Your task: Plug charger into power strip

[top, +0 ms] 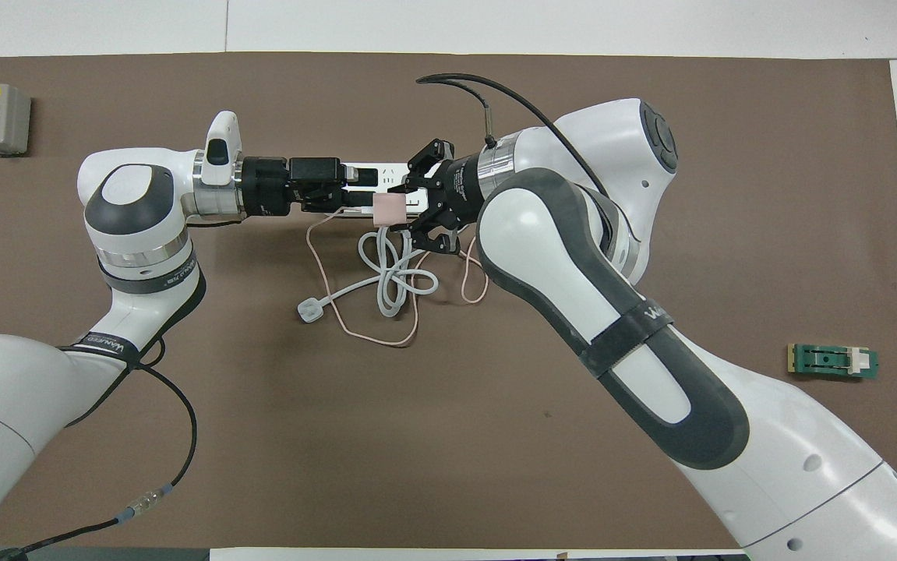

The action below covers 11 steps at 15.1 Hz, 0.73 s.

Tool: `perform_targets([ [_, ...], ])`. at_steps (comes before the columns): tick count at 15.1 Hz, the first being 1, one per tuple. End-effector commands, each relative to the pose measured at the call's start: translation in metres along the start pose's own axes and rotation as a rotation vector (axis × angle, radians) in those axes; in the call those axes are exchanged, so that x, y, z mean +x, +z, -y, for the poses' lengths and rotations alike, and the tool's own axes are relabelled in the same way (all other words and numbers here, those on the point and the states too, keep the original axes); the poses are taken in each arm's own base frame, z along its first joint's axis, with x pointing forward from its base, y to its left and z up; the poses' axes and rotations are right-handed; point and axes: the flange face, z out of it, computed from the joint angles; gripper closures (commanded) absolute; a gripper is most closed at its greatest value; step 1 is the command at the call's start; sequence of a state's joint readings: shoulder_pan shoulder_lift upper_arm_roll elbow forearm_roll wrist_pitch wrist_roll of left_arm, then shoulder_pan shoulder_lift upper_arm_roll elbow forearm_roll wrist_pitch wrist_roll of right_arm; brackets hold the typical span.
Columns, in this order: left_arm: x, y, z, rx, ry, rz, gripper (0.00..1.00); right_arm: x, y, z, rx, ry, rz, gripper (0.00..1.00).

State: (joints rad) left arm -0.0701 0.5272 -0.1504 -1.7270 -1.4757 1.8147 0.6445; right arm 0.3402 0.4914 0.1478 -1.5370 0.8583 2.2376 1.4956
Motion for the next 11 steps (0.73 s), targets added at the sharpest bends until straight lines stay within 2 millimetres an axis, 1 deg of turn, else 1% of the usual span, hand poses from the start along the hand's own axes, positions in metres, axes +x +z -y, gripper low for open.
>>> perform_targets([
  [1,-0.013,-0.004,-0.002,-0.023,-0.023,0.025,0.0,-0.002,-0.002,0.005,0.0,0.032,0.029,1.0],
  [3,-0.014,-0.005,-0.005,-0.043,0.0,0.041,0.0,-0.002,-0.002,0.005,0.0,0.036,0.029,1.0],
  [6,-0.019,-0.008,-0.019,-0.054,0.03,0.044,0.0,-0.002,-0.003,0.005,0.001,0.046,0.04,1.0],
  [8,-0.022,-0.008,-0.02,-0.054,0.028,0.046,0.0,-0.002,-0.003,0.005,0.002,0.047,0.041,1.0],
  [11,-0.03,-0.004,-0.013,-0.047,0.044,0.045,0.0,-0.002,-0.003,0.005,0.001,0.046,0.04,1.0],
])
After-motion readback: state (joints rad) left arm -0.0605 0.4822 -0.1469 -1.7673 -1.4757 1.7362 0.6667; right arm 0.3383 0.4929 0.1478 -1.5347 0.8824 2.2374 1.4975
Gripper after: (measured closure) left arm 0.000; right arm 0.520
